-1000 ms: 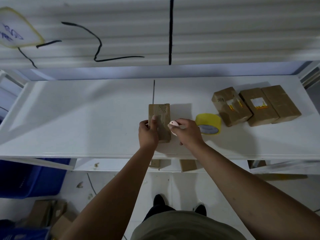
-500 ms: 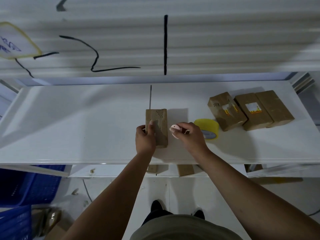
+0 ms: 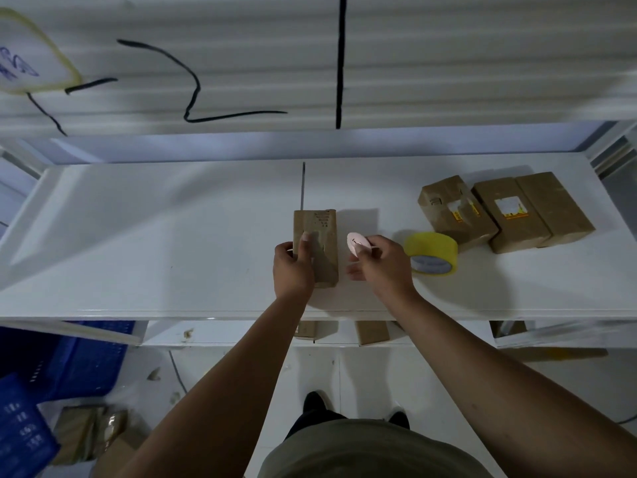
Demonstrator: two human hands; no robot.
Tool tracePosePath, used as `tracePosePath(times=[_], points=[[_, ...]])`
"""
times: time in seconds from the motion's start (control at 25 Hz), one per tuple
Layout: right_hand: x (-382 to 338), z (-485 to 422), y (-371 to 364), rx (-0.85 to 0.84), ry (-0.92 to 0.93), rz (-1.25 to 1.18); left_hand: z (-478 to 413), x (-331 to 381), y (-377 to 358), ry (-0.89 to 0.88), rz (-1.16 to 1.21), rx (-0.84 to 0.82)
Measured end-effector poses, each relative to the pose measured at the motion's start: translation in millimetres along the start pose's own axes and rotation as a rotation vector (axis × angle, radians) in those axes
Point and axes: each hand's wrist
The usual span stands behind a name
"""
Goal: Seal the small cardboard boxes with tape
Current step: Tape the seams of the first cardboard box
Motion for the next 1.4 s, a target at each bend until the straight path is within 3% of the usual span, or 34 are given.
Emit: tracePosePath(times=[0.16, 0.4, 0.72, 1.0, 1.24, 1.4], points=[[4, 1, -4, 0.111, 0.003, -0.007, 0, 1, 1, -0.005, 0.004, 0.004], [4, -6, -8, 0.122, 0.029, 0.086, 2, 2, 1, -0.005, 0.005, 0.000], [0, -13, -17, 0.113, 0.153, 0.367, 7, 4, 1, -0.026, 0.057, -0.005], [22, 8, -5, -0.053, 0.059, 0.557, 8, 10, 1, 0.010, 0.083, 0.003], [24, 7, 11, 0.015, 0.120, 0.966, 9, 9, 13, 0.032, 0.130, -0.035], [19, 2, 23, 0.001, 0.173, 1.027, 6, 13, 26, 0.054, 0.134, -0.026]])
Point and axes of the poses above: each hand's wrist, its own z-axis away from the middle knuckle, its own y-axis out of the back of the hand, x = y × z, and after that the axes turned 4 degrees about -y, right-handed
